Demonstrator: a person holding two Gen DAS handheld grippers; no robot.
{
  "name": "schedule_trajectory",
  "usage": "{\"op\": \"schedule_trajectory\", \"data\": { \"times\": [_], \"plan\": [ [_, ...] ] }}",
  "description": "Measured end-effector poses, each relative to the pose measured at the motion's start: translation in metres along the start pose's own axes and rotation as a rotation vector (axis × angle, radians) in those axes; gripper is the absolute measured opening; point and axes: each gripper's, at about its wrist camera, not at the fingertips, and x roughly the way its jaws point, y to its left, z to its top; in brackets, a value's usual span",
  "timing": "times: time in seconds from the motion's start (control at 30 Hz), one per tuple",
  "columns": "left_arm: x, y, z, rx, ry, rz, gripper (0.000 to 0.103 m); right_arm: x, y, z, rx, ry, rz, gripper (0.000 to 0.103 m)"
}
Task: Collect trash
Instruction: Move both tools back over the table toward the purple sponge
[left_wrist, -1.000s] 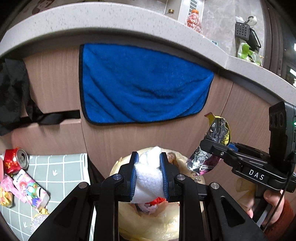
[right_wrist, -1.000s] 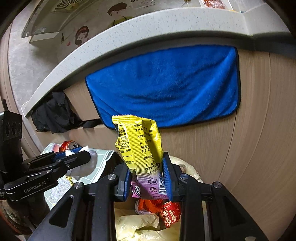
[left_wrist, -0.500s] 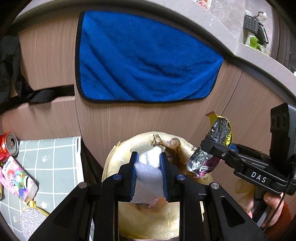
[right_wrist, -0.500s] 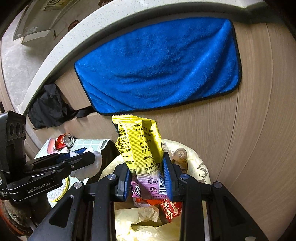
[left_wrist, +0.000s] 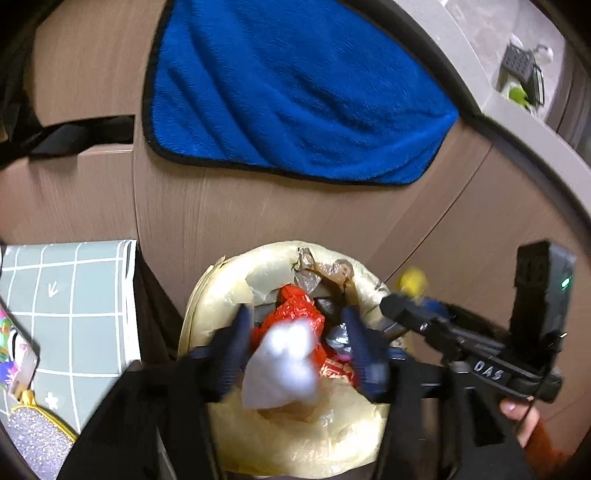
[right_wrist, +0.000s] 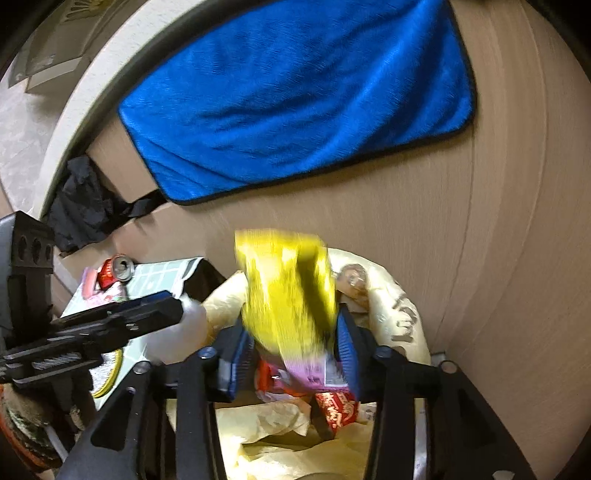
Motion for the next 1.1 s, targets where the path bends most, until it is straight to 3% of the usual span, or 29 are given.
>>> {"op": "schedule_trajectory", "data": {
  "times": [0.07, 0.23, 0.6, 0.9, 1.1],
  "plan": [
    [-0.006, 0.004, 0.004, -0.017, -0.007, -0.009, 0.072, -0.001, -0.003, -0.001, 0.017, -0.003, 0.001, 0.049],
    [-0.039, 0.017, 0.009, -0.046, -0.069, 0.034, 0.072, -0.011, 0.0, 0.0, 0.016, -0.028, -0.008, 0.05],
    [-0.145, 0.098, -0.027, -0.132, -0.179, 0.25, 0.072, -0.022, 0.054, 0.0, -0.068, -0.04, 0.078, 0.05],
    [-0.211, 0.19, -0.074, -0.31, -0.224, 0.382, 0.072, 0.029, 0.152, -0.029, -0.198, 0.108, 0.239, 0.05],
    [-0.213, 0.225, -0.097, -0.341, -0.156, 0.398, 0.072, 0.058, 0.204, -0.059, -0.227, 0.21, 0.301, 0.05]
  ]
}}
